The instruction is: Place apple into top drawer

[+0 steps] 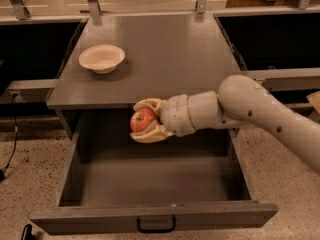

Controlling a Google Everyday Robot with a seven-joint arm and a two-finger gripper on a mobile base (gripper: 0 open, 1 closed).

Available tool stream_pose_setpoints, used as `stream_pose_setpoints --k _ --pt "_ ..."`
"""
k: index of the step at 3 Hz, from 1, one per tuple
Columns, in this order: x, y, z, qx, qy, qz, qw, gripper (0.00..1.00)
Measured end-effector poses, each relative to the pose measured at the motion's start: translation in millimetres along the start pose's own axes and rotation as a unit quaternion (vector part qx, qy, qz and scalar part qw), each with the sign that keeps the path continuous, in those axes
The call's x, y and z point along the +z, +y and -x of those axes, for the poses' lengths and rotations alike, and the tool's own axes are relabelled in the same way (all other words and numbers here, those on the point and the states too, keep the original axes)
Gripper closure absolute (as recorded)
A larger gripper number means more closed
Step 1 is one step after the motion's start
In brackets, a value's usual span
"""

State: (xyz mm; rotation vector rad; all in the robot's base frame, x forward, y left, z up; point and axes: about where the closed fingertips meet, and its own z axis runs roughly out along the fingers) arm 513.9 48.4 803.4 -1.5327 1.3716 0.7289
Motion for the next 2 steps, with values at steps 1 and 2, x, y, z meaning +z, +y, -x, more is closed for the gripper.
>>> stream_pose_setpoints --k 1,2 --pt "-10.7 39.4 -11.8 -0.099 -0.01 -0.037 0.9943 1.0" --pt "-12.6 37.4 -11.1 -0.114 -0.008 -0.037 0.9928 1.0"
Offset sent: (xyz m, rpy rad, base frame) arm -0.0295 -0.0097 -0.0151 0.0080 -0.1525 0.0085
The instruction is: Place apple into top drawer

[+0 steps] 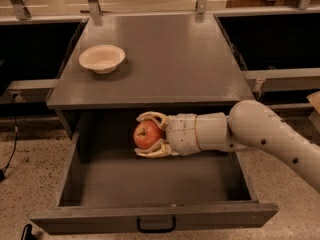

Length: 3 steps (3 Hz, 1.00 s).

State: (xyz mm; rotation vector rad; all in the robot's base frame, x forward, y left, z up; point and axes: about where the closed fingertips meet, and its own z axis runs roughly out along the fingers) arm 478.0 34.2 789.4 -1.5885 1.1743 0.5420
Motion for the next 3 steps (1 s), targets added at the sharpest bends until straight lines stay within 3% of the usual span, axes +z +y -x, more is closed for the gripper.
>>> stream_pose_setpoints --k 1,2,3 --pt "24 18 -38 0.064 0.03 0.029 0.9971 1.0" --pt "45 41 -83 0.13 0.081 0.064 0.9861 0.82" --pt "58 61 -116 0.17 0.104 0.078 0.9769 0.5"
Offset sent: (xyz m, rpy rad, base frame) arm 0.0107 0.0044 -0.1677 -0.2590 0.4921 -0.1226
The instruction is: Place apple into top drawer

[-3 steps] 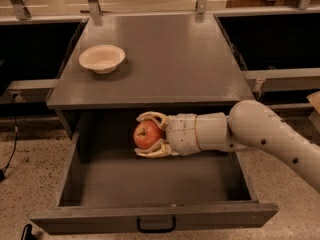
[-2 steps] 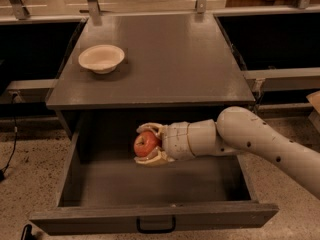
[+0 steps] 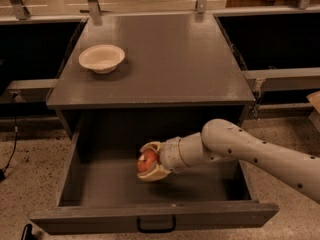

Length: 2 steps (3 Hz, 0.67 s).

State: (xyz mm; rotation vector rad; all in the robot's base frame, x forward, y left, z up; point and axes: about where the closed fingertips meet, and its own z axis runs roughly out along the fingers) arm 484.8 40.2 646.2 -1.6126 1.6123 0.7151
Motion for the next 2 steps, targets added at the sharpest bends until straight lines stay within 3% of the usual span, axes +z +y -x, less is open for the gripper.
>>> stream_pose_setpoints --k 2 --pt "0.0 0.0 0.0 0.0 0.0 0.0 1.0 0.04"
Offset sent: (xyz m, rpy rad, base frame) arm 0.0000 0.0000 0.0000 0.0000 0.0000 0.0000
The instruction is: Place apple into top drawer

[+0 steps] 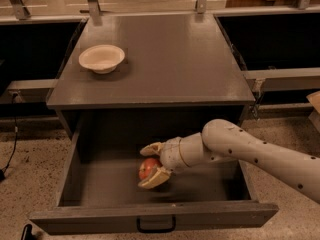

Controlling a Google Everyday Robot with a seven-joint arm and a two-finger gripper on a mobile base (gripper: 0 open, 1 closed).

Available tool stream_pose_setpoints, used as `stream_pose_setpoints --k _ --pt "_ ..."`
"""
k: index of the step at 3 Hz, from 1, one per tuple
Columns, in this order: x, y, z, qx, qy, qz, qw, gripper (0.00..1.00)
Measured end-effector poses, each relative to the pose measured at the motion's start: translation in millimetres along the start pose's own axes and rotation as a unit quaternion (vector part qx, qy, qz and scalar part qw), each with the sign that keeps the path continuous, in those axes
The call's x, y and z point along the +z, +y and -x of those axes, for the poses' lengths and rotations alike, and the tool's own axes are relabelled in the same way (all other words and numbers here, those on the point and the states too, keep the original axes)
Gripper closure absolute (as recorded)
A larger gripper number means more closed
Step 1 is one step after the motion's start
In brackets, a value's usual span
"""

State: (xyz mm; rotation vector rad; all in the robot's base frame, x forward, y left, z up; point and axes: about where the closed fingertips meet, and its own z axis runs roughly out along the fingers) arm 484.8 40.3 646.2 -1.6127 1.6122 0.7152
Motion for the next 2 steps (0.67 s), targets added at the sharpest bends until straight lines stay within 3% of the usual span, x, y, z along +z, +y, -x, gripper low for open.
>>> stream_pose_setpoints --k 2 --pt "0.0 0.0 0.0 0.0 0.0 0.0 1.0 0.0"
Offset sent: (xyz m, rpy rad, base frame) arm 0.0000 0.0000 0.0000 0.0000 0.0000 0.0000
